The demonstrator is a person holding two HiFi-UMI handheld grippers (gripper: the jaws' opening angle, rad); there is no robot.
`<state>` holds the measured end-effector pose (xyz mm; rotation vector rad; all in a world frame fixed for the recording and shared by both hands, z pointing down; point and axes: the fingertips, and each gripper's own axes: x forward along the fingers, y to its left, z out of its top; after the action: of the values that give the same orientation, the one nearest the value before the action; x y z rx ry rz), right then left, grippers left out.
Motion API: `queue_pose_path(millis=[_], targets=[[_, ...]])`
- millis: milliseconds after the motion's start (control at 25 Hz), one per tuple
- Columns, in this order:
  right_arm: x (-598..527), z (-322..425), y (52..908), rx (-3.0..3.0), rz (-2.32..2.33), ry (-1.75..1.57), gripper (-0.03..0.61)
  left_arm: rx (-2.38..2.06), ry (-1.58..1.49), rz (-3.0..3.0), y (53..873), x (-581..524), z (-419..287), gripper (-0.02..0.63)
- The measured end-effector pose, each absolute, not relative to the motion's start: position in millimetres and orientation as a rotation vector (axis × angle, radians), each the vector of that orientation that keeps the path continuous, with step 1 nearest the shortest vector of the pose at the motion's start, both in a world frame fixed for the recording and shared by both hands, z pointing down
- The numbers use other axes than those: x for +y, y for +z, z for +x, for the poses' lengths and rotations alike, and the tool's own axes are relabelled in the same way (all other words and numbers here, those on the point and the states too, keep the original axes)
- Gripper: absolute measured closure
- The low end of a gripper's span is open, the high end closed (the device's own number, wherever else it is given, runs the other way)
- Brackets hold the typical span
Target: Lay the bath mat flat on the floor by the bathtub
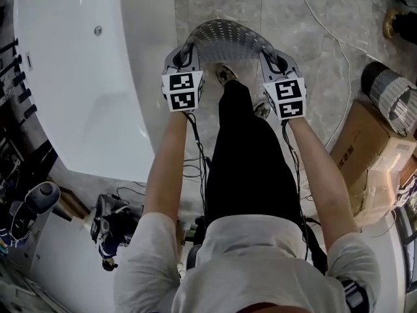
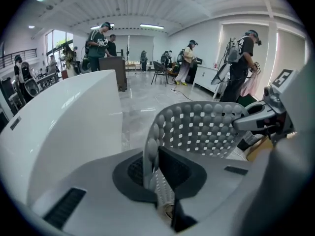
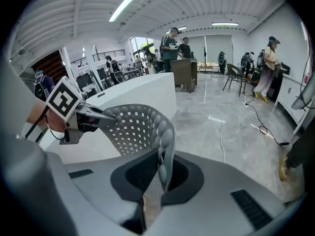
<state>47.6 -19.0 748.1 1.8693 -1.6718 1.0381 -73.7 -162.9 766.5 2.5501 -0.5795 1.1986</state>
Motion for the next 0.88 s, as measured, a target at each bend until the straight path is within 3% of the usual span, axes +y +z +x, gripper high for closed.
queue_pose_path(millis=[880], targets=[[-84.2, 94.3, 762.7, -1.596, 1.936, 1.063, 0.558, -0.454, 1.196, 2.625, 777.8, -219.0, -18.0, 0.583]])
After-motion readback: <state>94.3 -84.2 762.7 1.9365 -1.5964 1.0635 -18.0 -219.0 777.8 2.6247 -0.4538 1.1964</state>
